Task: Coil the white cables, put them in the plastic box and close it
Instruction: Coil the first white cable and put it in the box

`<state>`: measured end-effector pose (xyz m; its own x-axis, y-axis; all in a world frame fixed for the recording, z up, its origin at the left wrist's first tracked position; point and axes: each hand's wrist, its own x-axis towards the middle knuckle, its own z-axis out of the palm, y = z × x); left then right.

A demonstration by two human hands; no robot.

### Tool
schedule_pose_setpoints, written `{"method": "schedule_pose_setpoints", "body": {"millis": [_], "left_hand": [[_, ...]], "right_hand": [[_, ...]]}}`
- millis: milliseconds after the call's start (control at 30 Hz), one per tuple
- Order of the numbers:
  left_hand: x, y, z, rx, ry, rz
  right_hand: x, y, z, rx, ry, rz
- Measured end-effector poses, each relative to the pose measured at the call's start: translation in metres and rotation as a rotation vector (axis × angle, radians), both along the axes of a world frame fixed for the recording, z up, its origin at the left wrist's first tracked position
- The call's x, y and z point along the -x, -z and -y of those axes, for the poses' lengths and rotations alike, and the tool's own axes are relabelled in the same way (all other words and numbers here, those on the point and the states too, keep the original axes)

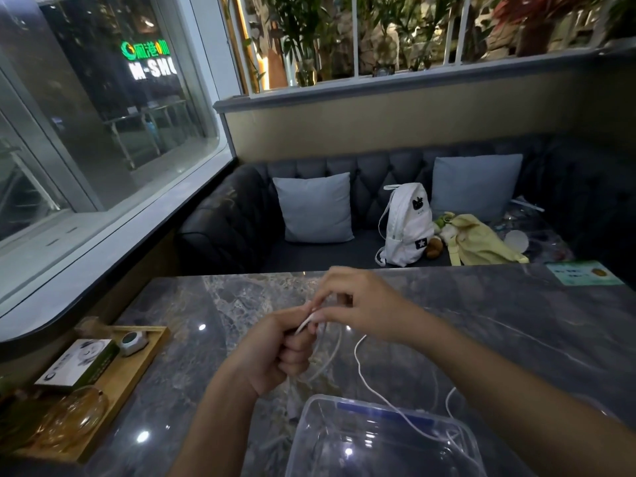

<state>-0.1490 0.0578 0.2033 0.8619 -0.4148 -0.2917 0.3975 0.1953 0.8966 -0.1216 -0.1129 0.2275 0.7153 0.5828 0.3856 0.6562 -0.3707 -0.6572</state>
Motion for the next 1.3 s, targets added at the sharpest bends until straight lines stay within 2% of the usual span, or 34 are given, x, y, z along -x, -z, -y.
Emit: {"method": "schedule_pose_setpoints", "body": {"millis": [100, 200, 400, 567, 733, 933, 1133, 1233, 1300], "left_hand": [[-0.001, -0.002, -0.007, 0.129, 0.087, -0.036], [0.001, -0.006, -0.010, 0.289, 0.153, -0.041], [0.005, -0.007, -0.002, 0.440, 0.083, -0.030], [0.007, -0.005, 0.002, 0.472, 0.045, -0.013], [0.008, -0.005, 0.001, 0.423, 0.057, -0.029], [0.010, -0.005, -0.003, 0.337, 0.137, 0.002], [0.011, -0.009, -0.023, 0.573, -0.001, 0.021], [0.013, -0.009, -0.033, 0.666, 0.081, -0.055], [0.017, -0.010, -0.028, 0.709, 0.172, -0.070]], "right_hand": [[-0.006, 0.001, 0.005, 0.074, 0.018, -0.185], [-0.004, 0.003, 0.005, 0.155, -0.074, -0.281], [-0.001, 0.016, 0.001, -0.133, -0.053, -0.546], [-0.002, 0.021, -0.003, -0.134, 0.022, -0.501], [0.000, 0.021, -0.004, -0.118, 0.019, -0.454], [0.003, 0.020, -0.002, -0.137, -0.012, -0.492], [-0.003, 0.016, 0.024, -0.317, 0.092, -0.445], [-0.012, 0.013, 0.033, -0.516, 0.230, -0.261], [-0.019, 0.013, 0.034, -0.507, 0.360, -0.032]]}}
